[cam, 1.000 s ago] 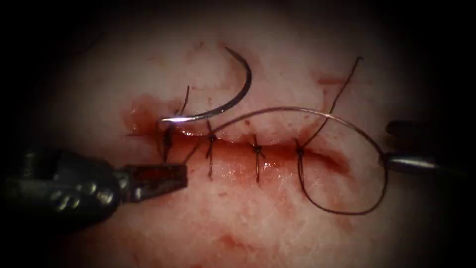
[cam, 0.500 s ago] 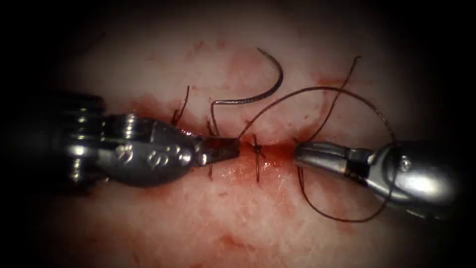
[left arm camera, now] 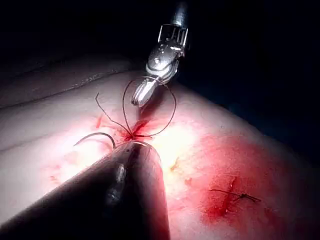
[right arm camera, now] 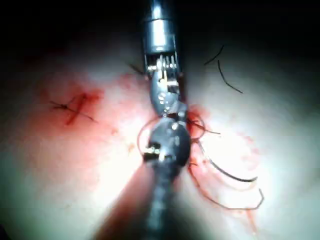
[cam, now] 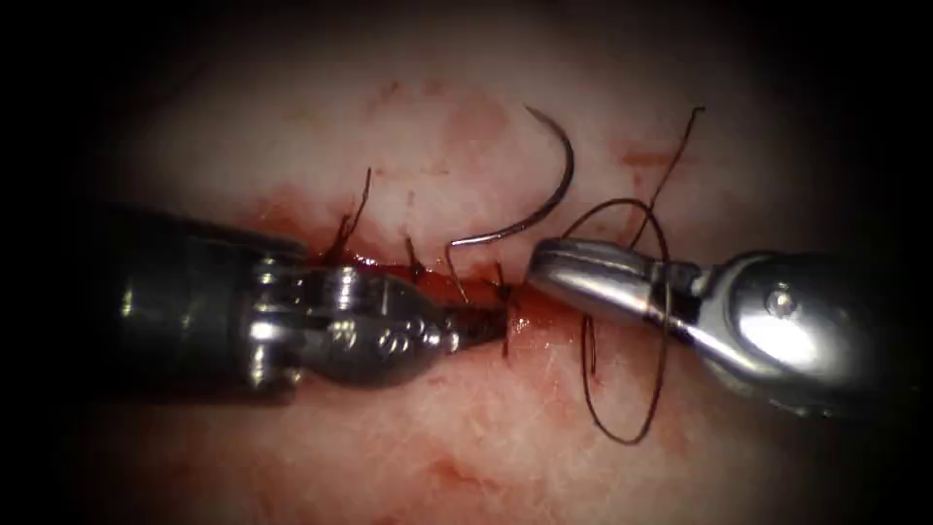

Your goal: Wound Closure

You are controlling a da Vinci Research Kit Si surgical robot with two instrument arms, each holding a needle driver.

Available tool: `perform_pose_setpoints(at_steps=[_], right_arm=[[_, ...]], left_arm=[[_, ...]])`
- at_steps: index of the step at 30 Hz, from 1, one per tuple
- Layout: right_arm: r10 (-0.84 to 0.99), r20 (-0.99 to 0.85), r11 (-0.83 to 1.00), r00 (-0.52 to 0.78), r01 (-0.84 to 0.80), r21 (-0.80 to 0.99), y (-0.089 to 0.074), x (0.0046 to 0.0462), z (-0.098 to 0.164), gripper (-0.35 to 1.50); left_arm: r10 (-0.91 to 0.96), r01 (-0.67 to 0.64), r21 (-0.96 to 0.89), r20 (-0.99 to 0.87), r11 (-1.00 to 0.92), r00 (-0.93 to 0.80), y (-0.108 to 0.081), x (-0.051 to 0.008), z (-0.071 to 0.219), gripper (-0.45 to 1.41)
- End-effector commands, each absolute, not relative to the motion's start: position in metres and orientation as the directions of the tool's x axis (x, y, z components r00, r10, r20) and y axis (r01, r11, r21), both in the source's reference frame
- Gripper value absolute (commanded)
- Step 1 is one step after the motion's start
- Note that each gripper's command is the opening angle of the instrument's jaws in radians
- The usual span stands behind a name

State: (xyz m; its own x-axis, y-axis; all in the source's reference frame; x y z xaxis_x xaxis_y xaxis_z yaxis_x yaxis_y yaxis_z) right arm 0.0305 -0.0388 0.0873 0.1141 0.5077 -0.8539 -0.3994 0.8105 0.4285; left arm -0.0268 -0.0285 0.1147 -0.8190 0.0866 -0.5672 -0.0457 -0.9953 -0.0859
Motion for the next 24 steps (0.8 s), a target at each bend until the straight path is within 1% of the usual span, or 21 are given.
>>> perform_pose_setpoints(at_steps=[1, 2, 4, 7, 9, 11, 16, 17, 18, 20, 23, 24], right_arm=[[0.503, -0.858, 0.802, 0.099, -0.422, 0.421, -0.039, 0.0321, 0.088, 0.19], [0.503, -0.858, 0.789, 0.101, -0.458, 0.409, -0.039, 0.0328, 0.088, 0.36], [0.504, -0.857, 0.775, 0.106, -0.495, 0.394, -0.039, 0.0336, 0.089, 0.46], [0.506, -0.855, 0.756, 0.112, -0.535, 0.377, -0.039, 0.0339, 0.089, 0.47], [0.506, -0.853, 0.717, 0.128, -0.612, 0.334, -0.038, 0.0331, 0.091, 0.56], [0.520, -0.845, 0.684, 0.124, -0.653, 0.325, -0.038, 0.0322, 0.092, 0.62], [0.571, -0.814, 0.603, 0.108, -0.728, 0.326, -0.038, 0.0291, 0.094, 0.62], [0.571, -0.814, 0.603, 0.108, -0.728, 0.326, -0.038, 0.0291, 0.094, 0.62], [0.593, -0.800, 0.564, 0.093, -0.757, 0.329, -0.039, 0.0277, 0.095, 0.64], [0.625, -0.777, 0.509, 0.066, -0.790, 0.342, -0.039, 0.0262, 0.096, 0.66], [0.672, -0.739, 0.437, 0.035, -0.825, 0.359, -0.040, 0.0252, 0.098, 0.69], [0.689, -0.725, 0.398, 0.012, -0.842, 0.364, -0.040, 0.0247, 0.099, 0.74]], left_arm=[[0.087, -0.048, -0.085, -0.567, -0.995, -0.819, -0.029, -0.0275, 0.115, -0.45], [0.087, -0.046, -0.087, -0.566, -0.995, -0.820, -0.029, -0.0278, 0.115, -0.45], [0.086, -0.043, -0.089, -0.566, -0.995, -0.820, -0.029, -0.0280, 0.115, -0.45], [0.086, -0.042, -0.091, -0.567, -0.995, -0.819, -0.030, -0.0282, 0.115, -0.45], [0.086, -0.042, -0.090, -0.568, -0.995, -0.819, -0.030, -0.0285, 0.114, -0.45], [0.086, -0.040, -0.092, -0.569, -0.995, -0.818, -0.030, -0.0285, 0.114, -0.45], [0.085, -0.039, -0.092, -0.570, -0.995, -0.817, -0.030, -0.0285, 0.114, -0.45], [0.085, -0.039, -0.092, -0.570, -0.995, -0.817, -0.030, -0.0285, 0.114, -0.45], [0.084, -0.039, -0.092, -0.570, -0.995, -0.817, -0.030, -0.0285, 0.114, -0.45], [0.084, -0.039, -0.091, -0.570, -0.995, -0.817, -0.030, -0.0285, 0.114, -0.45], [0.085, -0.041, -0.090, -0.569, -0.995, -0.818, -0.030, -0.0287, 0.114, -0.45], [0.084, -0.040, -0.090, -0.569, -0.995, -0.818, -0.030, -0.0287, 0.115, -0.45]])
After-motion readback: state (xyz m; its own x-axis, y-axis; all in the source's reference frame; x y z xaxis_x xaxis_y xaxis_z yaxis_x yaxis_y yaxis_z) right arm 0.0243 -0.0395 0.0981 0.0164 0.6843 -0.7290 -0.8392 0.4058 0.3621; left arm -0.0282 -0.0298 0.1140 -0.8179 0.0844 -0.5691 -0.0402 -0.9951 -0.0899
